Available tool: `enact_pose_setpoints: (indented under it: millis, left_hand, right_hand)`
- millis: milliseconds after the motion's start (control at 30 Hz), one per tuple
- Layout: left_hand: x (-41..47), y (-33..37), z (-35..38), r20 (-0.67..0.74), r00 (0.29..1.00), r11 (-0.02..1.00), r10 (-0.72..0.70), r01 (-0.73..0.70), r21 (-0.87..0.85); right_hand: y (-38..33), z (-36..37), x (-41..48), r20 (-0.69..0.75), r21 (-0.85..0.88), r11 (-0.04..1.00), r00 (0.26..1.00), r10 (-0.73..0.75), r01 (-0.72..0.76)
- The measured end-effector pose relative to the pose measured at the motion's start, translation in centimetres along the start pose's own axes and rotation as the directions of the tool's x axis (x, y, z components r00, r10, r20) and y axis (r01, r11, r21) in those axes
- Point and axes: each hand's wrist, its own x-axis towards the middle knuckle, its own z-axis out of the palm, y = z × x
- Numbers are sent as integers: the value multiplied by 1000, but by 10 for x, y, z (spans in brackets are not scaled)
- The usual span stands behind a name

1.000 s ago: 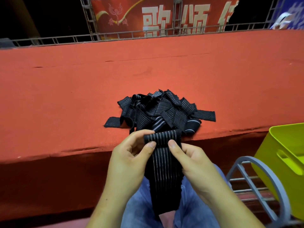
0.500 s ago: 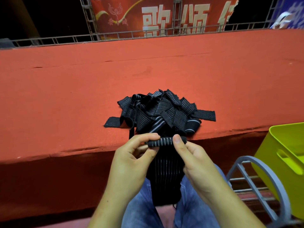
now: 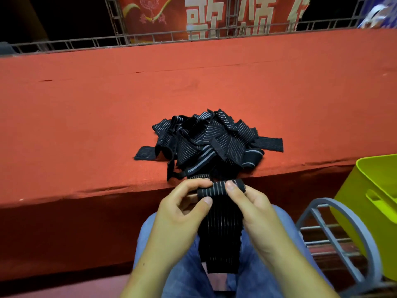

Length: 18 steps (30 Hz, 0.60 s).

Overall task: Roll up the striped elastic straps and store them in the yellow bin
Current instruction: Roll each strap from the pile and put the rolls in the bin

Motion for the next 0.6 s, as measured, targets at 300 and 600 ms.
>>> enact_pose_setpoints:
  millis: [300,600]
  left_hand:
    - [-5,-12,7,-78,989,988,-124,116,-104]
    - [-17,-20,9,-90,978,972,-189,174,-156]
  right_hand:
    - [21,-8,-5,-11,-48,999,1000,8,-9]
    - [33,-9,-15,4,-91,996,1000,21,-21]
